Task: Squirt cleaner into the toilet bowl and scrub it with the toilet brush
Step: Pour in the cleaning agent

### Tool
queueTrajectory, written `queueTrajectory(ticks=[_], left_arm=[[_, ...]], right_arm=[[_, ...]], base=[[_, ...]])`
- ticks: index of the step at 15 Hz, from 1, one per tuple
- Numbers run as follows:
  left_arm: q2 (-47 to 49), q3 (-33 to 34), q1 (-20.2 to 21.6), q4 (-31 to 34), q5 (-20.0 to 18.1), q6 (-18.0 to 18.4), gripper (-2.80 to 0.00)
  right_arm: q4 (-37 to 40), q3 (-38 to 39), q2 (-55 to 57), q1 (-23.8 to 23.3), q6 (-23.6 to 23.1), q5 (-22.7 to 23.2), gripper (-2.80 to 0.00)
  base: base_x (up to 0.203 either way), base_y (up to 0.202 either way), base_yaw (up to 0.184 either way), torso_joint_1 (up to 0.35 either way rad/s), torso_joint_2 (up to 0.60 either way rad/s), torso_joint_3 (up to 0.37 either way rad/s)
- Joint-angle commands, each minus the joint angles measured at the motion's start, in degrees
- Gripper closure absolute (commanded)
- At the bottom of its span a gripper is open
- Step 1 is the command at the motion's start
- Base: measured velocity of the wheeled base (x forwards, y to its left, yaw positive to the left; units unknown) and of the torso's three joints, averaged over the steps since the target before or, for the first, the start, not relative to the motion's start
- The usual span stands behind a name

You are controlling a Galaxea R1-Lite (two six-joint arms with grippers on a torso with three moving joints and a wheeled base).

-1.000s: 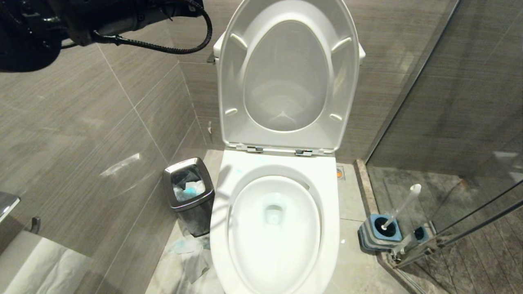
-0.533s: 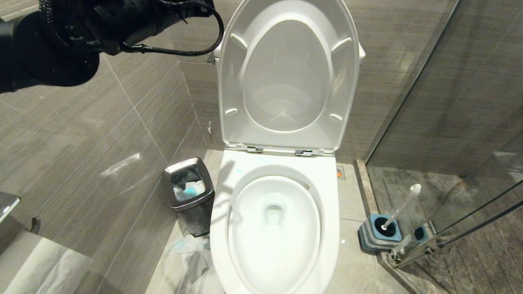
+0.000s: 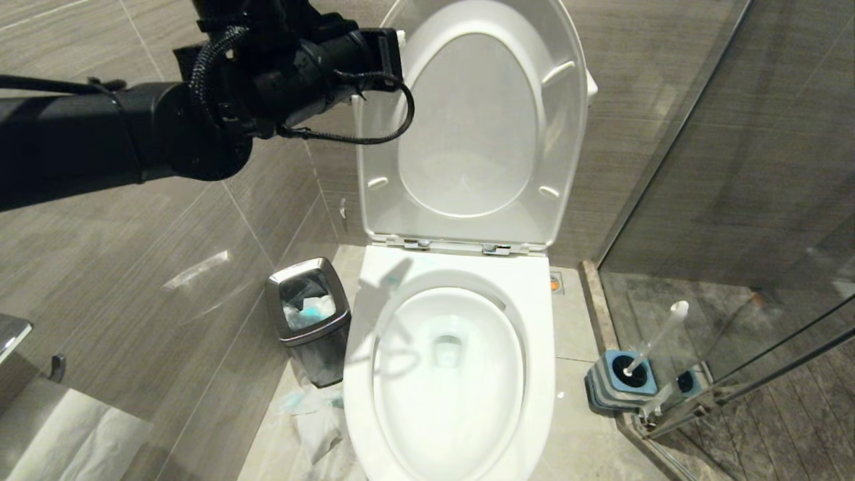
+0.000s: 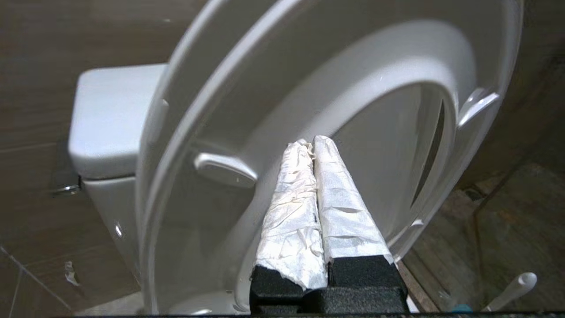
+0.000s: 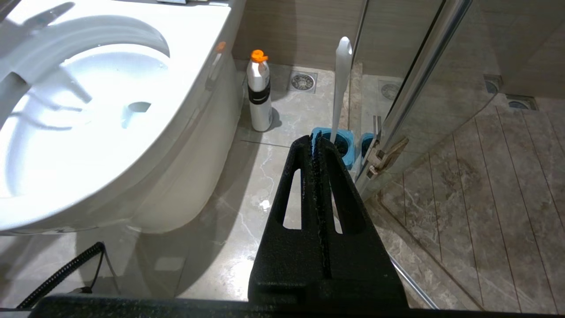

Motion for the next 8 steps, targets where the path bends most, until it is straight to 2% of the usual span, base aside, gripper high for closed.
queueTrajectory(ticks=[1,4,8], left_arm=[[2.7,-0.1,0.9,-0.4,0.0,-0.2,0.00],[3.9,-0.7,2.5,-1.4,0.1,-0.2,0.00],[6.1,-1.0,3.7,-6.9,0.2,-1.6,0.00]], right_arm=[[0.0,0.1,0.1,0.0,0.0,0.0,0.00],[0.0,0.0,0.1,0.0,0.0,0.0,0.00],[0.0,0.0,0.1,0.0,0.0,0.0,0.00]], base=[[0.000,0.000,0.000,0.000,0.00,0.000],[0.000,0.000,0.000,0.000,0.00,0.000],[0.000,0.000,0.000,0.000,0.00,0.000]])
